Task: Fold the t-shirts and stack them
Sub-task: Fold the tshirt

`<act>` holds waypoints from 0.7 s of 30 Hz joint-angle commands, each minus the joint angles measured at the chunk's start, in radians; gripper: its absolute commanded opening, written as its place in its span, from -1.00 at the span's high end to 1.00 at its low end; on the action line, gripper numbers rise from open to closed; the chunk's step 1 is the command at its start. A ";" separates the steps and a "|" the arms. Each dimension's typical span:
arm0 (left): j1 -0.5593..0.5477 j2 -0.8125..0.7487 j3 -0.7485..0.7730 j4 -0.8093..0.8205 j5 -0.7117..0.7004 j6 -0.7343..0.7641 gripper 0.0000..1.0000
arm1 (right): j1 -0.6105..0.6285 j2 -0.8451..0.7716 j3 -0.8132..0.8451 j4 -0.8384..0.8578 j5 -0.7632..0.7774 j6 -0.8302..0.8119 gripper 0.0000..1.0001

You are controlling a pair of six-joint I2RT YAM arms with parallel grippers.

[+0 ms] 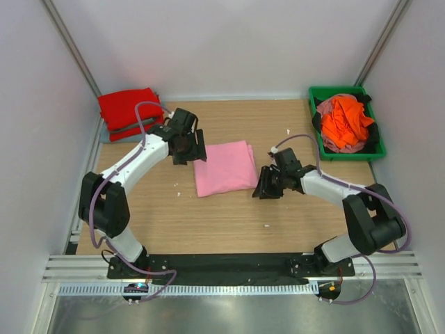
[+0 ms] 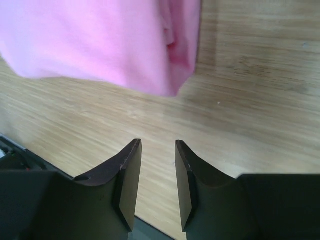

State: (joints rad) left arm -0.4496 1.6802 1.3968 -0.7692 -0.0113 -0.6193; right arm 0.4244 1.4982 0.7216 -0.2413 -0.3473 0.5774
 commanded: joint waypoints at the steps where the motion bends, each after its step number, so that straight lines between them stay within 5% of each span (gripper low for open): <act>1: -0.053 -0.074 0.059 0.007 -0.042 0.012 -0.41 | 0.007 -0.175 0.160 -0.129 0.097 -0.019 0.22; 7: -0.064 -0.138 0.030 -0.022 -0.059 -0.008 -0.37 | 0.033 -0.178 0.327 -0.100 -0.021 0.018 0.35; 14: -0.066 -0.220 -0.050 -0.019 -0.052 -0.019 -0.33 | 0.050 0.077 0.354 0.137 -0.212 0.062 0.43; 21: -0.066 -0.284 -0.133 -0.021 -0.073 -0.007 -0.31 | 0.057 0.267 0.290 0.206 -0.173 0.027 0.56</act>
State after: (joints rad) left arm -0.5171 1.4445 1.2839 -0.7872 -0.0578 -0.6277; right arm 0.4763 1.7798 1.0420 -0.1074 -0.5205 0.6159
